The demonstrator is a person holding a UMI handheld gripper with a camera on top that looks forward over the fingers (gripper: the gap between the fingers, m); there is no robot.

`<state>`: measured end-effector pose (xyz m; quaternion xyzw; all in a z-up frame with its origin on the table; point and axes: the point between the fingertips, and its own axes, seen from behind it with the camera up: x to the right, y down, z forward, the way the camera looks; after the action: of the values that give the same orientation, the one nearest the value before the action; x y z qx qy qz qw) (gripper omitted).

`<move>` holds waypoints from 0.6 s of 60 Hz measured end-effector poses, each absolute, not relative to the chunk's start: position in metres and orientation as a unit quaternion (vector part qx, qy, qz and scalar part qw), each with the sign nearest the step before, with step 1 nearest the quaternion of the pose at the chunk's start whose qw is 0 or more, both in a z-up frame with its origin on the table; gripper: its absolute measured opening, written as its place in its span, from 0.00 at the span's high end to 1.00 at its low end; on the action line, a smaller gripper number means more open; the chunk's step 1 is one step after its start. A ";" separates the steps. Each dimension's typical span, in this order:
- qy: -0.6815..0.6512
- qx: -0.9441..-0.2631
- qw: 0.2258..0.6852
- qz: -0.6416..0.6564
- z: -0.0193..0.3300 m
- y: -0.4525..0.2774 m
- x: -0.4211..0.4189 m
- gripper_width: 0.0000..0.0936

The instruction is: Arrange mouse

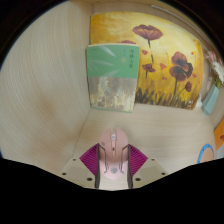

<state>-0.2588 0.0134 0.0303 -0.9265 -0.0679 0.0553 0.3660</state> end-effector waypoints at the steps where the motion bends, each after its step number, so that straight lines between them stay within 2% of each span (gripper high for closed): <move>1: -0.068 -0.923 0.374 0.054 0.040 0.018 -0.253 0.60; 14: -0.056 -0.866 0.497 0.003 0.212 0.053 -0.116 0.60; 21: -0.056 -0.844 0.532 -0.032 0.267 0.052 -0.023 0.60; 28: -0.052 -0.845 0.529 -0.056 0.269 0.039 0.058 0.60; 36: -0.036 -0.874 0.482 -0.058 0.200 0.013 0.125 0.60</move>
<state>0.1252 0.0129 0.2000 -0.8737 -0.0360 -0.0583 0.4816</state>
